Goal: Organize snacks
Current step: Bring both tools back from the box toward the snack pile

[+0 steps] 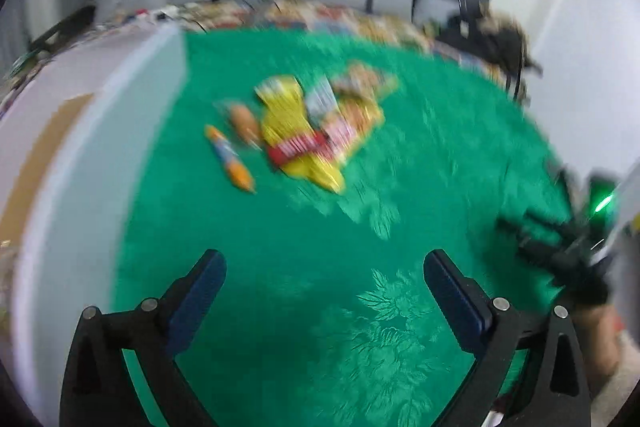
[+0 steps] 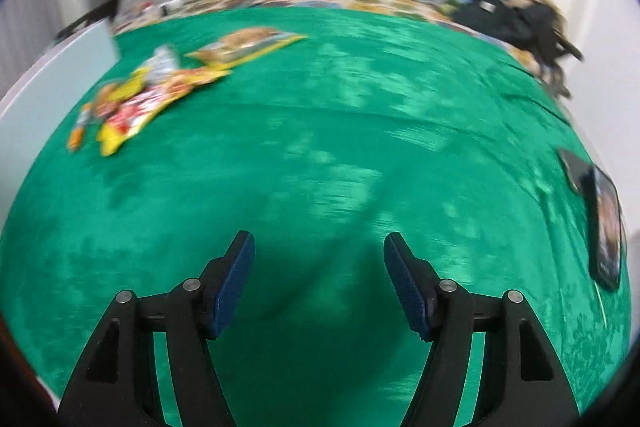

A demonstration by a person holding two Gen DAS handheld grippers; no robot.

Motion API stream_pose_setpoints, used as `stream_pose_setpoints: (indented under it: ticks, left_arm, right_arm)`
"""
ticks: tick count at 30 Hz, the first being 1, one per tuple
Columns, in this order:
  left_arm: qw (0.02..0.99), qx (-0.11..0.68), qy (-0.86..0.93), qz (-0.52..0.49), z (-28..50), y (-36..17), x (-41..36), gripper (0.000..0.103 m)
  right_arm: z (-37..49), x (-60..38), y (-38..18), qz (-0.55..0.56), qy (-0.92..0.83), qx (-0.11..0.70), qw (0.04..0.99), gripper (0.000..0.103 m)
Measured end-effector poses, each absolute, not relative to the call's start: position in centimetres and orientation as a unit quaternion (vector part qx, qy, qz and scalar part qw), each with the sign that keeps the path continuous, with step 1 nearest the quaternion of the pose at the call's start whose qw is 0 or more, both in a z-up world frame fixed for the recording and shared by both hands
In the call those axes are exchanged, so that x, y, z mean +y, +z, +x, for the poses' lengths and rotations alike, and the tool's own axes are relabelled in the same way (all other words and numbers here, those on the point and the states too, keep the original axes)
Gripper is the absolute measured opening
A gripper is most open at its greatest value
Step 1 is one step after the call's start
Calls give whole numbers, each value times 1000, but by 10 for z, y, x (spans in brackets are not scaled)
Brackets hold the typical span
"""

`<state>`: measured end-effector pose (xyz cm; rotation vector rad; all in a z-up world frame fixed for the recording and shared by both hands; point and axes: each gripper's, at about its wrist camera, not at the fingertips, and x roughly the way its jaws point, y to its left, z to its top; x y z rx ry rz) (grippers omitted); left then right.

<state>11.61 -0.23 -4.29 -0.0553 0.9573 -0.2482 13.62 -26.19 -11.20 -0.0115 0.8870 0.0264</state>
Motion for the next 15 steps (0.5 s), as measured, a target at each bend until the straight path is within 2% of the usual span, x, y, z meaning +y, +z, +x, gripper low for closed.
stream_pose_setpoints:
  ticks: [5,15]
  left_arm:
    - [877,471,-92,29,137,-89,-37,99]
    - [878,475,-58,22,165,-113,-29,99]
  right_arm:
    - [147,-274,-112,-5,6,420,908,71]
    - [158,-281,-124,8,12,432,902,71]
